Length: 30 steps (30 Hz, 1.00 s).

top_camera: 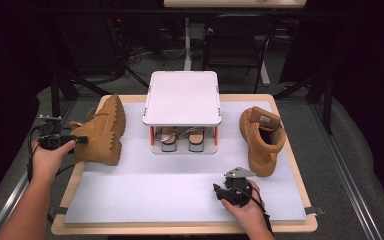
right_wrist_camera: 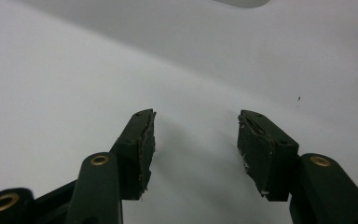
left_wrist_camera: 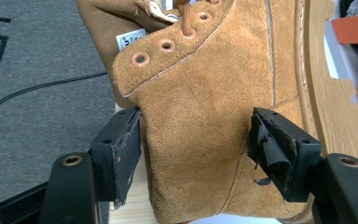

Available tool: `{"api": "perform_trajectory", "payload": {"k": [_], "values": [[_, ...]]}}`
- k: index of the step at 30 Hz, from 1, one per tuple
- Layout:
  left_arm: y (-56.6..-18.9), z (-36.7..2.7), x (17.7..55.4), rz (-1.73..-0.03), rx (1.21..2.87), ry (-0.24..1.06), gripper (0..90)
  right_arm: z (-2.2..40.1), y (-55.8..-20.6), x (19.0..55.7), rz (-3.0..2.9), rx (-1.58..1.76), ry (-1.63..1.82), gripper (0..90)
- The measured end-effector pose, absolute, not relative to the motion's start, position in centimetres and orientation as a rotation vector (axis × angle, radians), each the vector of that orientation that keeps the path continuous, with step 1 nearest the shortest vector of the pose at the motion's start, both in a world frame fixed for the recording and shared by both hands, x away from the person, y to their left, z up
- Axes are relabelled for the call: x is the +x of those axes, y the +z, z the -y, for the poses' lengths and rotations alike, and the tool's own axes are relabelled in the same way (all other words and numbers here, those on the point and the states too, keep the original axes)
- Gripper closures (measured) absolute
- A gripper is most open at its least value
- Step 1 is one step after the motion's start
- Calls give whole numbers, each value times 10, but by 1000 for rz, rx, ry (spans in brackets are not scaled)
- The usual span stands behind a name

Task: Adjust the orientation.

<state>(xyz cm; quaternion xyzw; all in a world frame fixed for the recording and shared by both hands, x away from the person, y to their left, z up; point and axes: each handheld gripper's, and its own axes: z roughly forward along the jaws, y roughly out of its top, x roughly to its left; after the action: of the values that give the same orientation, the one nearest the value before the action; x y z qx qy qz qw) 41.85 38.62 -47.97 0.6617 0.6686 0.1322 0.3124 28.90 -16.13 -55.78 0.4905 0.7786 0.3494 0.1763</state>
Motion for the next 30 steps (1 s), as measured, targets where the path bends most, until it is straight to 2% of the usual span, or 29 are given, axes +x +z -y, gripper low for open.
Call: {"api": "perform_trajectory", "payload": {"k": [20,30], "values": [[-453,-373,413,-1728,1783,395,553,160,-559,290,-2214,1387,979,458],[-436,-354,413,-1663,1794,414,580,160,-559,290,-2218,1386,978,457]]}}
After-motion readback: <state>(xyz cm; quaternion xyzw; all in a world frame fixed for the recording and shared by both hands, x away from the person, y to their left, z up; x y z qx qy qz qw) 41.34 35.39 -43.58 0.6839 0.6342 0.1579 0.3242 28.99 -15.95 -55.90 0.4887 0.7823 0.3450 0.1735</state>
